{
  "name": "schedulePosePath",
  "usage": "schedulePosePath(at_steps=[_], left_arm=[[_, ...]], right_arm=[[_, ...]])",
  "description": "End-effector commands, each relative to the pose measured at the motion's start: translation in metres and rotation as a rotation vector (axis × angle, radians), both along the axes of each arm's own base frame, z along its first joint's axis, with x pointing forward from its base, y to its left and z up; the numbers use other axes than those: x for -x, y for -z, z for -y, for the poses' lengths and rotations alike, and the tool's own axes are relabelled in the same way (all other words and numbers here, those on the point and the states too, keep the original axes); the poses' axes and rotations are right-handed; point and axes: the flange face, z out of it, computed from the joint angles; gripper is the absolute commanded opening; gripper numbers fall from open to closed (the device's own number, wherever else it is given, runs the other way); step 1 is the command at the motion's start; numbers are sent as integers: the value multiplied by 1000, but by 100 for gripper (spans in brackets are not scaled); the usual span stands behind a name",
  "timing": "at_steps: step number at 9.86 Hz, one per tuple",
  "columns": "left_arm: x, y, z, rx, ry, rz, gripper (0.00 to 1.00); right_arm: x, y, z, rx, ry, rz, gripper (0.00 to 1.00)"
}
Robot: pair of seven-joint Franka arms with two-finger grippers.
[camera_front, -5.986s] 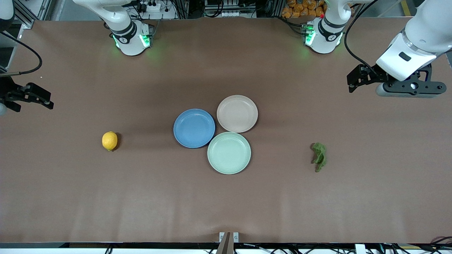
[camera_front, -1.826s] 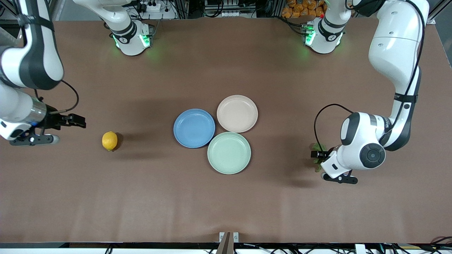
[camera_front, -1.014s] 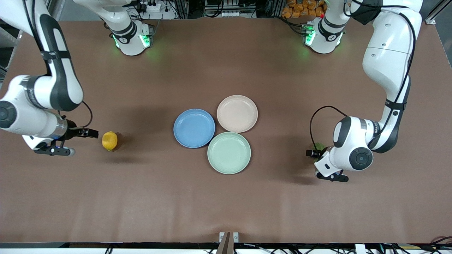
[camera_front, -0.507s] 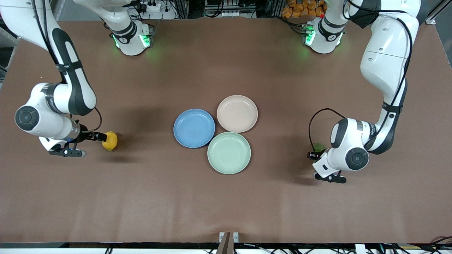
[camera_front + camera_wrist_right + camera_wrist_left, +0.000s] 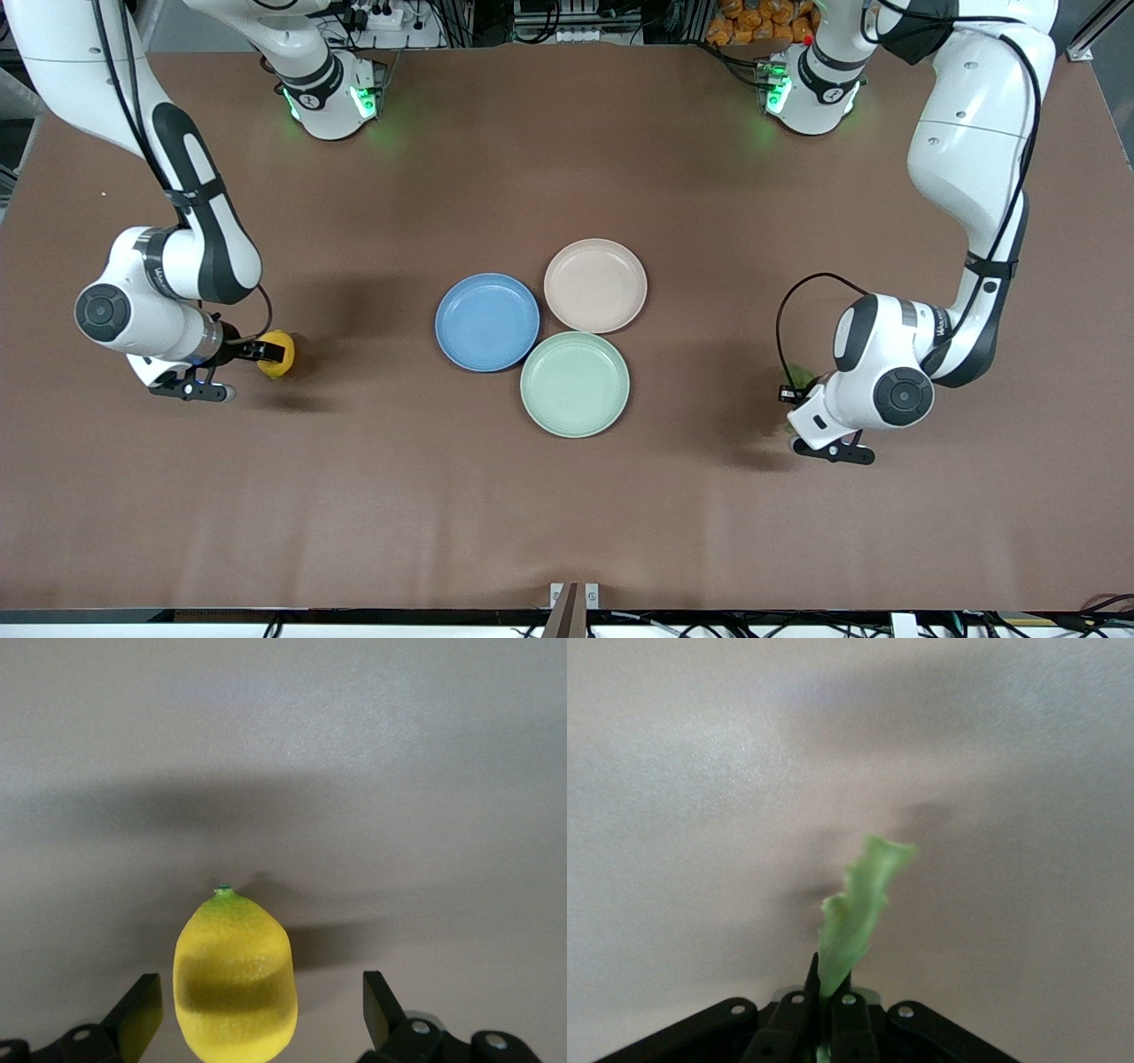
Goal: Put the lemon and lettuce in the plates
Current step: 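Close the left gripper on the lettuce while the right gripper grasps the lemon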
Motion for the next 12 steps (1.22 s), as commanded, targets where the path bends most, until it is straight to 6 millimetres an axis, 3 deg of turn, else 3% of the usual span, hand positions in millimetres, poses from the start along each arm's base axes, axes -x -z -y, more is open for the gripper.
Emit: schedulePosePath(at_steps=[1,2,6,8,10,11,12], left_arm=[[2,-28,3,-22,28,25,0],[9,-29,17,-26,42,18,0],[37,-36,74,-50,-14,15,0],[57,-36,123,-71,-92,19,0],[87,-37,180,-99,-151,7,0],[93,-40,192,-96,-166,4,0],[107,-43,217,-80,-172,-5,0]], right_arm=[[8,14,-18,-9,43,25,100],[14,22,-28,-4,34,51,100],[20,33,-28,-1,32,59,100],[21,39,-28,-1,23,54,100],[22,44,-28,2,15,51,89],[23,46,-27,5,11,49,83],[22,46,-27,6,9,51,82]])
